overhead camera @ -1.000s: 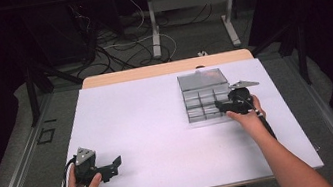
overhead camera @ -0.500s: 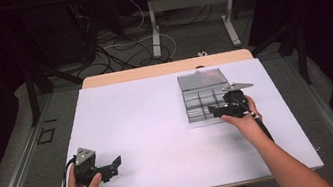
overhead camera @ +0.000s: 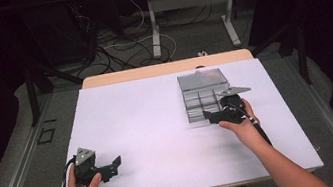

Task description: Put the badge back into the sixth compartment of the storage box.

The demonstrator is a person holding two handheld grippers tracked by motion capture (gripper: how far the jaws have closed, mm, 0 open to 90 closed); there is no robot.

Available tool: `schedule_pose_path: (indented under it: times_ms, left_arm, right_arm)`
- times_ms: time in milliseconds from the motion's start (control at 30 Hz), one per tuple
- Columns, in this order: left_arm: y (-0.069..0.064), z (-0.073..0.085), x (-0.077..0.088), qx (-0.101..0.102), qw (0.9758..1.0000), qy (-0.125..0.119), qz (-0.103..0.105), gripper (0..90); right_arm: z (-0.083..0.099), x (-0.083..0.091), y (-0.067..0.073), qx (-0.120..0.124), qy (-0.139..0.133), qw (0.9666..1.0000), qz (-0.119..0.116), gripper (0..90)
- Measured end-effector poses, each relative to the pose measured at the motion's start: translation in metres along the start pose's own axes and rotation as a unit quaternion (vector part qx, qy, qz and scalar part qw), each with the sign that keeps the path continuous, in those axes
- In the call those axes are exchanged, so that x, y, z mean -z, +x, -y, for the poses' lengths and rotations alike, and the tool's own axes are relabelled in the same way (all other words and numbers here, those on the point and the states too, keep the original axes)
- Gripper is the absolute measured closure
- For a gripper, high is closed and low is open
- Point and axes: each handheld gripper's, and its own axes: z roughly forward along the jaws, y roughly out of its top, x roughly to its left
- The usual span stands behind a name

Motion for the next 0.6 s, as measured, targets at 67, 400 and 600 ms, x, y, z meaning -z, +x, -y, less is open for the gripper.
schedule_pose_path:
  times_ms: [67, 400, 600]
  left_arm:
    - [0.0, 0.0, 0.0, 0.0, 1.0, -0.001, 0.0, 0.6]
    - [-0.001, 0.0, 0.0, 0.001, 1.0, -0.001, 0.0, 0.6]
    - [-0.001, 0.0, 0.0, 0.0, 1.0, 0.0, 0.0, 0.6]
  right_arm:
    - [0.001, 0.003, 0.004, 0.0, -0.002, 1.0, -0.003, 14.2]
    - [0.015, 0.018, 0.021, 0.018, -0.005, 0.9997, -0.018, 5.6]
    - [0.031, 0.027, 0.028, 0.016, 0.002, 0.9995, -0.028, 3.2]
